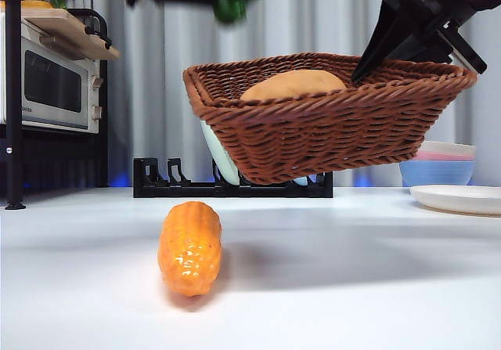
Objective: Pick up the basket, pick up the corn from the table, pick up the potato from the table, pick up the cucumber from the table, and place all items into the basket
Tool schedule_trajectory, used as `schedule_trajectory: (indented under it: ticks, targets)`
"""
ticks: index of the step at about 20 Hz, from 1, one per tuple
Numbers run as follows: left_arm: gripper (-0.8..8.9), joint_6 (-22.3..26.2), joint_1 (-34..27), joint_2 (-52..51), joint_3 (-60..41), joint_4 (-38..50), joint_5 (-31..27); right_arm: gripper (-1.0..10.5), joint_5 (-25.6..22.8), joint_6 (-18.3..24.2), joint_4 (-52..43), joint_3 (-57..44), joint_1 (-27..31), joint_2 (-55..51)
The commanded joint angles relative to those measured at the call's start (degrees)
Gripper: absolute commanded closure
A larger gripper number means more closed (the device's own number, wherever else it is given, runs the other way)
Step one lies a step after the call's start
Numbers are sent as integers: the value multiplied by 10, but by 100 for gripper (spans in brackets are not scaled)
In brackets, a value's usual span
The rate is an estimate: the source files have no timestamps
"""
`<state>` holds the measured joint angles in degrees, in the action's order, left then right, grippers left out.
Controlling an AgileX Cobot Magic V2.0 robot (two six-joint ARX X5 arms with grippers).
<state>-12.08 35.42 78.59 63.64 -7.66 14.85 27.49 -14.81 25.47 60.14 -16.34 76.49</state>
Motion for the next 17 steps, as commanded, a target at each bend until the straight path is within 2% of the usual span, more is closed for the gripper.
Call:
schedule_trajectory:
  ticks: [1, 4, 5, 7, 8, 9, 14, 17]
  targets:
    - [818, -4, 7, 31, -6, 5, -15, 958, 7, -10, -10, 1, -7, 0]
    - [807, -1, 11, 55, -6, -2, -15, 958, 6, -12, -10, 1, -14, 0]
    - [751, -1, 13, 57, -6, -9, -16, 958, 7, -13, -10, 1, -15, 0]
    - [465, -1, 16, 57, -6, -22, -30, 958, 7, -14, -10, 1, -19, 0]
    - [366, -1, 18, 57, -6, -27, -33, 958, 6, -17, -10, 1, -19, 0]
    - [342, -1, 18, 57, -6, -30, -34, 958, 6, -19, -10, 1, -19, 0]
    - [342, -2, 18, 45, -5, -40, -43, 958, 7, -23, -10, 1, -19, 0]
    - [342, 2, 18, -8, 14, -95, -42, 958, 5, -23, -11, 1, -17, 0]
